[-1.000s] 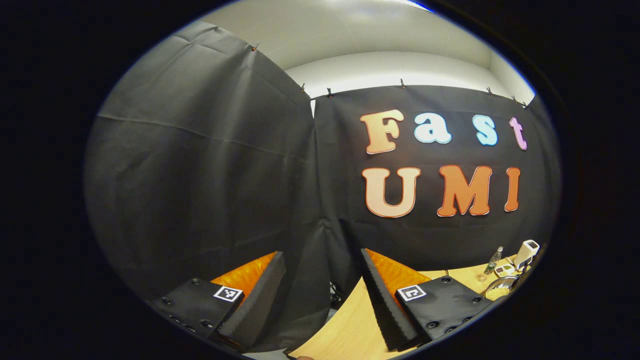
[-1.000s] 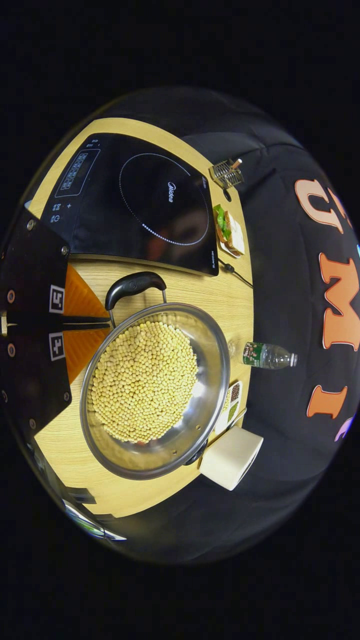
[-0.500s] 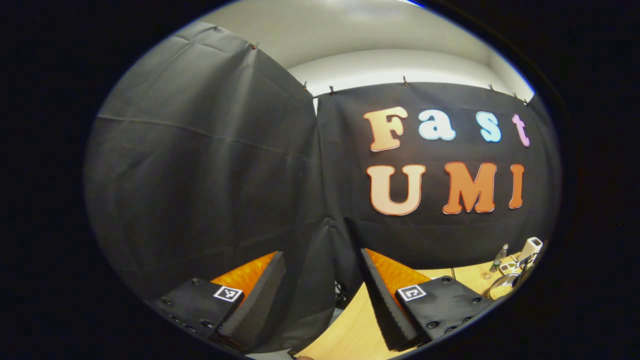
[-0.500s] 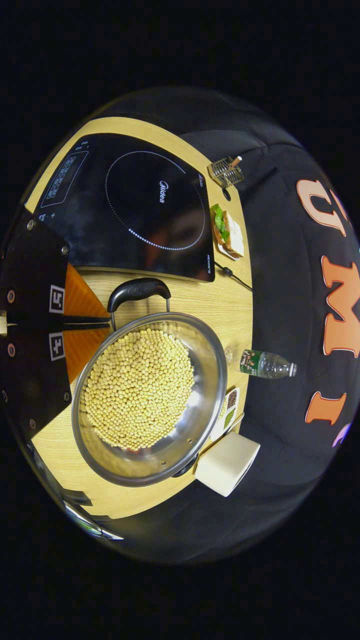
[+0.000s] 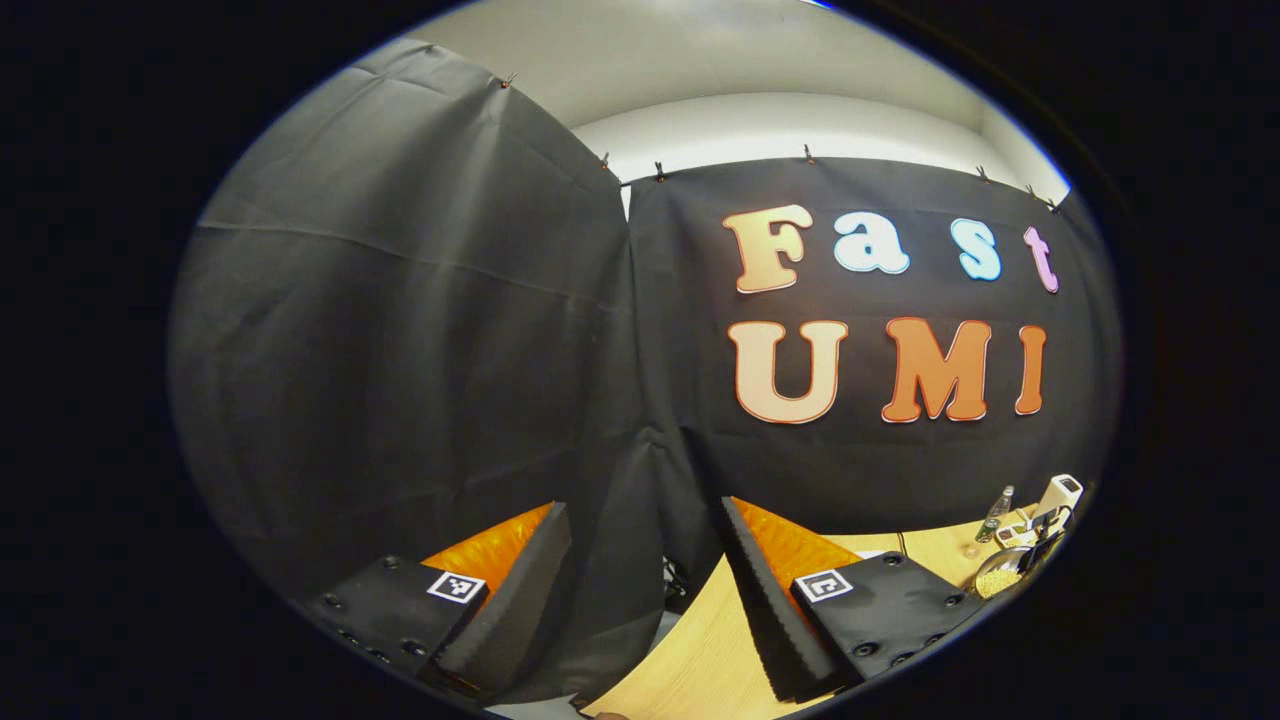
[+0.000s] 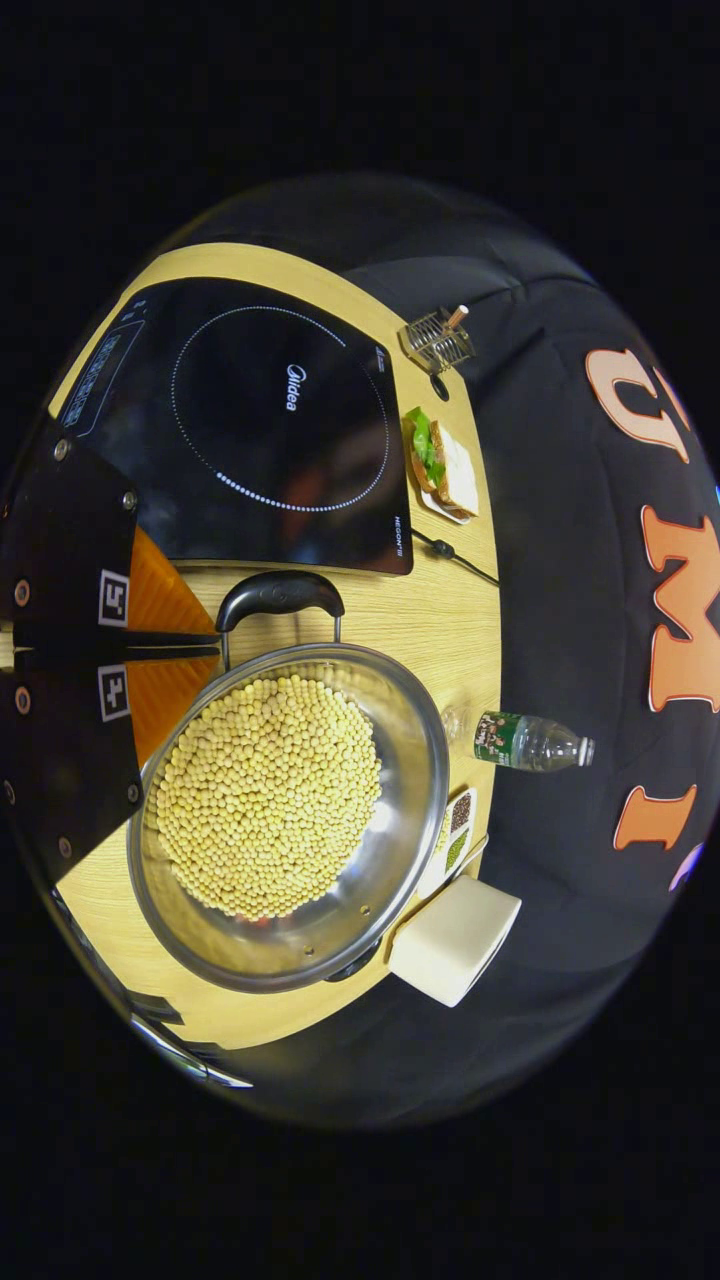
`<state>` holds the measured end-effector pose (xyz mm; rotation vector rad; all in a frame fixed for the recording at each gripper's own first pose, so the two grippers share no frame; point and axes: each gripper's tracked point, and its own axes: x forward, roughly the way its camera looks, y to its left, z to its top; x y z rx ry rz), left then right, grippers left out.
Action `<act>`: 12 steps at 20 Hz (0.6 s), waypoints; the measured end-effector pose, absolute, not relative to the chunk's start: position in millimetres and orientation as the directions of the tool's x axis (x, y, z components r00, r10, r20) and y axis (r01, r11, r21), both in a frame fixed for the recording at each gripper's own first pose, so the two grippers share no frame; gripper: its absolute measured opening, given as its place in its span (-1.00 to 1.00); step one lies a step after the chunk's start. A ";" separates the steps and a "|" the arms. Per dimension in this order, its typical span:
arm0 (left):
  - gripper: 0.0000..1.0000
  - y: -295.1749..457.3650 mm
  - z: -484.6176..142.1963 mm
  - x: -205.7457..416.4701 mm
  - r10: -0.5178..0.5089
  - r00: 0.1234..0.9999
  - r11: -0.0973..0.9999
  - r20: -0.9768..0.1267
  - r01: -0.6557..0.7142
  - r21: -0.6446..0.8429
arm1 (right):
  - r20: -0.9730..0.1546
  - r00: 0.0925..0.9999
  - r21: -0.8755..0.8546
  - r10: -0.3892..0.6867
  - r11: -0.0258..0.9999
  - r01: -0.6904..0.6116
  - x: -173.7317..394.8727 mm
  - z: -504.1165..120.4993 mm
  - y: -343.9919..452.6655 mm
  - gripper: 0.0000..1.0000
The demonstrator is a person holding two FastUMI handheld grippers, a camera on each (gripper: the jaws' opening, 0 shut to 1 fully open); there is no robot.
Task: First push the handle of the pot to place it horizontally, then grasp the pot with both hands and set it on the induction cooktop.
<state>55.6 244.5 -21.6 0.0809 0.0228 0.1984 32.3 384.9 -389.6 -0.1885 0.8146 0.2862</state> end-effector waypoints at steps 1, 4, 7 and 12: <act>0.93 241.6 -23.3 57.2 0.189 0.982 0.978 -0.017 -0.186 0.089 | -0.740 0.649 -0.053 0.180 0.945 -0.322 33.3 -390.1 387.1 -1.00; 0.94 228.2 -29.9 65.7 0.158 0.987 0.983 -0.032 -0.154 0.097 | -0.734 0.653 -0.047 0.185 0.946 -0.320 39.7 -389.8 392.8 -1.00; 0.93 203.7 -42.2 74.8 0.114 0.992 0.991 -0.058 -0.109 0.076 | -0.721 0.666 -0.038 0.191 0.949 -0.314 47.6 -389.7 398.8 -1.00; 0.94 135.8 -78.0 97.3 -0.007 0.993 1.000 -0.119 0.011 0.028 | -0.692 0.678 0.034 0.247 0.950 -0.311 47.9 -367.4 392.2 -1.00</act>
